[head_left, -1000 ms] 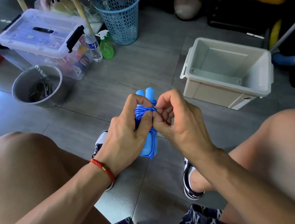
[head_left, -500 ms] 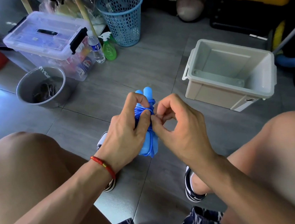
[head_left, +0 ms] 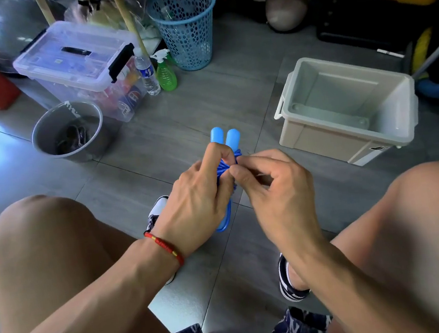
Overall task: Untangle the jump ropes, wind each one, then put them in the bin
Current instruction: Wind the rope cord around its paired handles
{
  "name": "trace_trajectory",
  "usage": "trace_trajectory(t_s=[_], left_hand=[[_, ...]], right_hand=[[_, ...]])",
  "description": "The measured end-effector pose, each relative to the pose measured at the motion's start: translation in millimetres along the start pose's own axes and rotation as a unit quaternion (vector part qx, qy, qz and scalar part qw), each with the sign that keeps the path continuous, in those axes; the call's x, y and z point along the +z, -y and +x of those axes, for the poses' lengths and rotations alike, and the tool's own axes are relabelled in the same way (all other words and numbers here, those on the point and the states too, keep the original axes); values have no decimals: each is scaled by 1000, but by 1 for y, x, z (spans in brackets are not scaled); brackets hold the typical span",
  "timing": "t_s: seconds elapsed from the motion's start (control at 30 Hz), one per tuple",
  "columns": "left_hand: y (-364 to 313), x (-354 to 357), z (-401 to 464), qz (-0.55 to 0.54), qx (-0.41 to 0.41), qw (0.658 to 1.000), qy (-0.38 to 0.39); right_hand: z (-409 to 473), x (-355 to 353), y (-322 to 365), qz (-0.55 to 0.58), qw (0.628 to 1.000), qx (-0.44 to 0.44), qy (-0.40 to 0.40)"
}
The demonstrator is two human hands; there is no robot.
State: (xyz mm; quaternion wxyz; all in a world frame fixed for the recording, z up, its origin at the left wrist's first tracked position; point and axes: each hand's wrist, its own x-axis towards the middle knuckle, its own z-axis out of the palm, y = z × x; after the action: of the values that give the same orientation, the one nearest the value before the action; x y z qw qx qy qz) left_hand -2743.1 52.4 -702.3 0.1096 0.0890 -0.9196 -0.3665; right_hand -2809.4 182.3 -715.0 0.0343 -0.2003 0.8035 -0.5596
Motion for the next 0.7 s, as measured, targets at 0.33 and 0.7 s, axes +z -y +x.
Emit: trace_trajectory(t_s=[0.33,0.7], left_hand=[[8,2,0,-23,5,1000,18],[10,12,13,-55,-100,993,40]], right_hand=[[4,6,-4,323,909,257,54],[2,20,-20,116,972,197,-44]])
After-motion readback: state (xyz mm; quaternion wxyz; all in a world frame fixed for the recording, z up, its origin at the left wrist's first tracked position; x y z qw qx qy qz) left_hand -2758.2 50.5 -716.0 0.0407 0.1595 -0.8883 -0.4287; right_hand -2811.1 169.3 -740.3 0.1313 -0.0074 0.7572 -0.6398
